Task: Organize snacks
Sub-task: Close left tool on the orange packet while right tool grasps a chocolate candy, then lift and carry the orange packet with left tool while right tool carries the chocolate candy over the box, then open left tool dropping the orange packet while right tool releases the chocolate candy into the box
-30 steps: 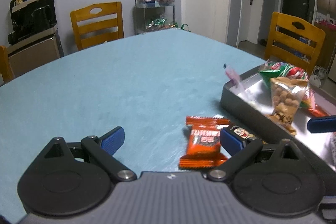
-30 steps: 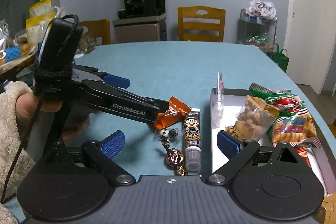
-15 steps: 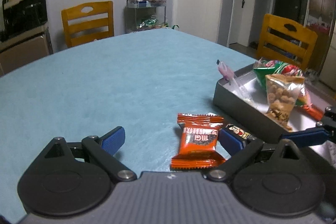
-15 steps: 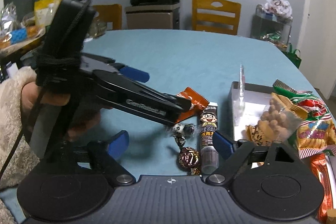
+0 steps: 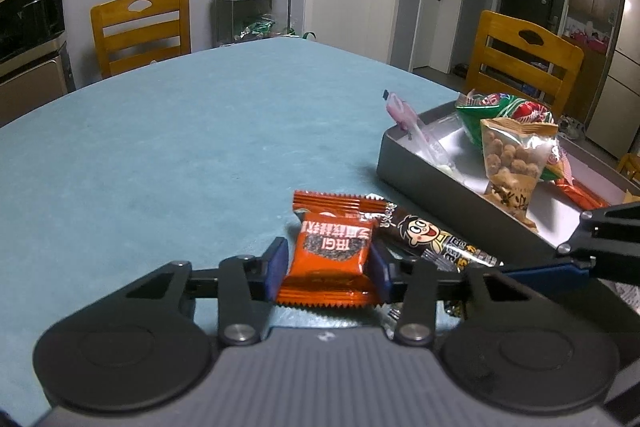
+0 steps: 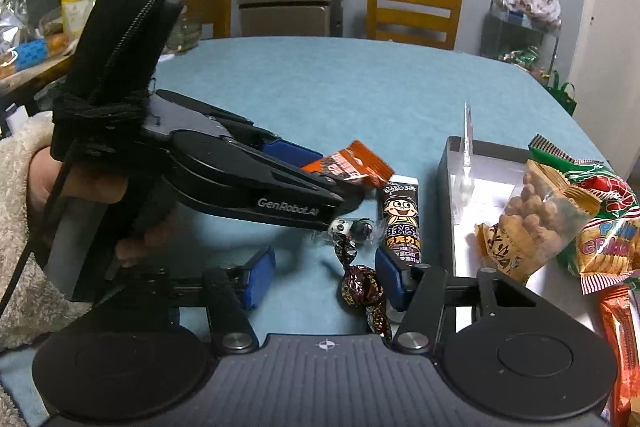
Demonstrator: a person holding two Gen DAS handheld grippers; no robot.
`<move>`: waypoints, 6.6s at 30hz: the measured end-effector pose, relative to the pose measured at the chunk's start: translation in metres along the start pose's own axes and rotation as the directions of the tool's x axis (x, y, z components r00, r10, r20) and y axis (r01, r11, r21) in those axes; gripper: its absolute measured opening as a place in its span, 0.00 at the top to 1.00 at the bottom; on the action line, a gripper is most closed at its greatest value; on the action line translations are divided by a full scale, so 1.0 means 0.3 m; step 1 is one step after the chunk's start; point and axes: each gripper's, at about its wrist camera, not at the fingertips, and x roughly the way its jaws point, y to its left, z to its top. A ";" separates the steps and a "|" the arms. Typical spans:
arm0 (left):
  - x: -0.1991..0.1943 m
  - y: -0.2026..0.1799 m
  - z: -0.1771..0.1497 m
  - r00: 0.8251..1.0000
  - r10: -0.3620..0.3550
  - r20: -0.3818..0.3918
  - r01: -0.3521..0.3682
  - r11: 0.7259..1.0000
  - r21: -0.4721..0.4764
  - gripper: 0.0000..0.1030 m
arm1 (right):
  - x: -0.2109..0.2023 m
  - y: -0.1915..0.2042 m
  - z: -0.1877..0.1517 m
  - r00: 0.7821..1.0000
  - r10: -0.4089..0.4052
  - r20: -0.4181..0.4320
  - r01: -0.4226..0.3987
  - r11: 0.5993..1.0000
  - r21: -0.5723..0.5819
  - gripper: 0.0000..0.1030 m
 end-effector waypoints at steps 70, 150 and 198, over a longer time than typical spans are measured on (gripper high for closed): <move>-0.090 0.033 -0.050 0.992 0.125 -0.009 -0.125 0.991 0.040 0.65 | -0.182 -0.052 -0.079 0.998 -0.011 0.054 0.009 0.999 0.052 0.83; -0.219 -0.596 0.087 0.978 -0.204 0.038 0.185 0.941 0.285 0.66 | -0.363 -0.575 -0.272 0.954 -0.221 0.204 0.140 0.927 0.348 0.83; -0.045 -0.693 0.109 0.968 -0.247 -0.032 0.246 0.927 0.281 0.63 | -0.297 -0.605 -0.283 0.936 -0.309 0.166 0.243 0.912 0.329 0.80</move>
